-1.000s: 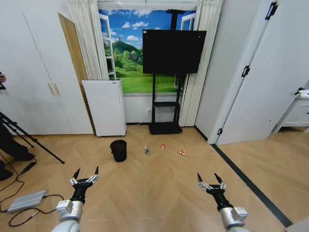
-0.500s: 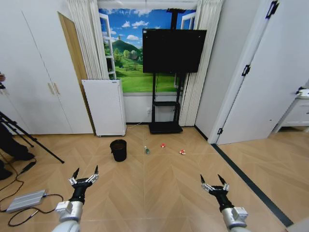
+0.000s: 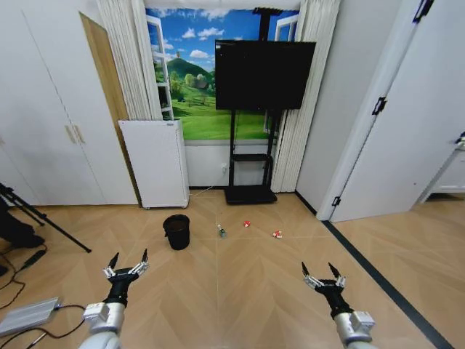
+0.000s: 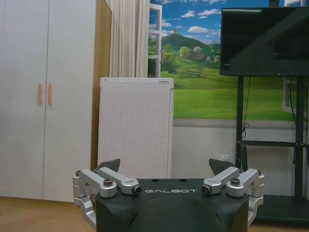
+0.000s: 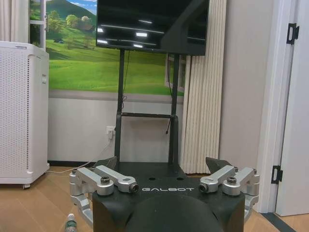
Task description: Pick up the trash bin and place the garbage on the floor into it.
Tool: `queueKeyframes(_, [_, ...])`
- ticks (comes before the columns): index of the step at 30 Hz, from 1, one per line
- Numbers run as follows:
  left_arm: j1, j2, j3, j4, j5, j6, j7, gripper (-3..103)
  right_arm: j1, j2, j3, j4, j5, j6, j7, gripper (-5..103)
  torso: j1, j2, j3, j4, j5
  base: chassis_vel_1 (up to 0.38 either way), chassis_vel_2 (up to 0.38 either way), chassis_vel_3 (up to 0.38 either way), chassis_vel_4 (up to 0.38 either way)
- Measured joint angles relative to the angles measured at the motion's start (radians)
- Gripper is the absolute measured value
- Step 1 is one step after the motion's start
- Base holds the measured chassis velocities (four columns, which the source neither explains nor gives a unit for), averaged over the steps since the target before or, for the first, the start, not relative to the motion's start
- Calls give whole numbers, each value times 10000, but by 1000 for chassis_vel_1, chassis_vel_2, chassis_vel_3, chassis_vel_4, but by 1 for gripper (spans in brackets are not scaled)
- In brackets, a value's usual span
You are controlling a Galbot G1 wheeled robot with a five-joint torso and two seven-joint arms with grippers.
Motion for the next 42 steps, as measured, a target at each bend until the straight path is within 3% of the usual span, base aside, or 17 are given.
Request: queueKeyframes(42, [0,18,-22,76,46,-26,-10,100,156,0,-180,-137,1,94,-227,100,3,20,9,6,4,-170,172,172,-168])
